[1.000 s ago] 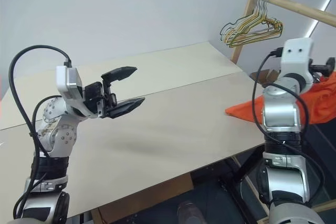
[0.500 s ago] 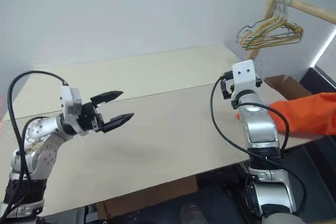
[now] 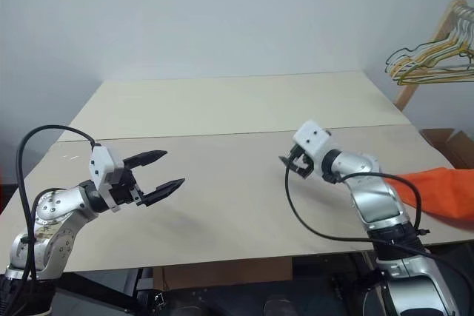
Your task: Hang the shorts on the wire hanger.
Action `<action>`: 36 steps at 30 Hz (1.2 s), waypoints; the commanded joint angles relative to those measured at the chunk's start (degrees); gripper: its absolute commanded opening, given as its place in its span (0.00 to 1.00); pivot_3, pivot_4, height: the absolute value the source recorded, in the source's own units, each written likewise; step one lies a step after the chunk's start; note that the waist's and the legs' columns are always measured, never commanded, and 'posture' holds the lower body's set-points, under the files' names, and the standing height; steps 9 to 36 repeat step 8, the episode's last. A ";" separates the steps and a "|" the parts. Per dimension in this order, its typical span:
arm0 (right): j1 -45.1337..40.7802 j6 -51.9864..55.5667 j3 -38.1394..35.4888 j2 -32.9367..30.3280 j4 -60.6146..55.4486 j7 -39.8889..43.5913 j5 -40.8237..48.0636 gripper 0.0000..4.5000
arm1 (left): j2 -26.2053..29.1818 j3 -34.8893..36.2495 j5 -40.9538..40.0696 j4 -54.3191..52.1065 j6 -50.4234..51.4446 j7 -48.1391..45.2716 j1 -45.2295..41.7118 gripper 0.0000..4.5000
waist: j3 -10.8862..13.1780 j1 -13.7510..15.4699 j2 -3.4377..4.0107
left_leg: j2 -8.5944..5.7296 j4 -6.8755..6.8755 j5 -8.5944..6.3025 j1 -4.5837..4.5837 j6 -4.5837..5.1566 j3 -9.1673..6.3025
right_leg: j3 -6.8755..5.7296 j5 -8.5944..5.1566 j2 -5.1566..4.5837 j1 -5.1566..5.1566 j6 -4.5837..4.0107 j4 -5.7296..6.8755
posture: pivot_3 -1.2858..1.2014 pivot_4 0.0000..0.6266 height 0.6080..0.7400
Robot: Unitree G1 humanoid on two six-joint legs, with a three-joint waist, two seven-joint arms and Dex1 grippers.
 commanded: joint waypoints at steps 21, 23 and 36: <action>1.23 -2.08 0.74 -0.15 -4.29 1.31 -3.26 1.00 | 1.09 0.73 1.76 -0.57 -3.01 -0.54 0.54 1.00 | 0.01 1.46 -0.10 | 0.01 0.01 0.02 0.02 -0.04 0.00 | -0.06 0.02 0.04 0.01 -0.04 0.00 | 0.53 0.00 1.00; 1.23 -2.08 0.74 -0.15 -4.29 1.31 -3.26 1.00 | 1.09 0.73 1.76 -0.57 -3.01 -0.54 0.54 1.00 | 0.01 1.46 -0.10 | 0.01 0.01 0.02 0.02 -0.04 0.00 | -0.06 0.02 0.04 0.01 -0.04 0.00 | 0.53 0.00 1.00; 1.23 -2.08 0.74 -0.15 -4.29 1.31 -3.26 1.00 | 1.09 0.73 1.76 -0.57 -3.01 -0.54 0.54 1.00 | 0.01 1.46 -0.10 | 0.01 0.01 0.02 0.02 -0.04 0.00 | -0.06 0.02 0.04 0.01 -0.04 0.00 | 0.53 0.00 1.00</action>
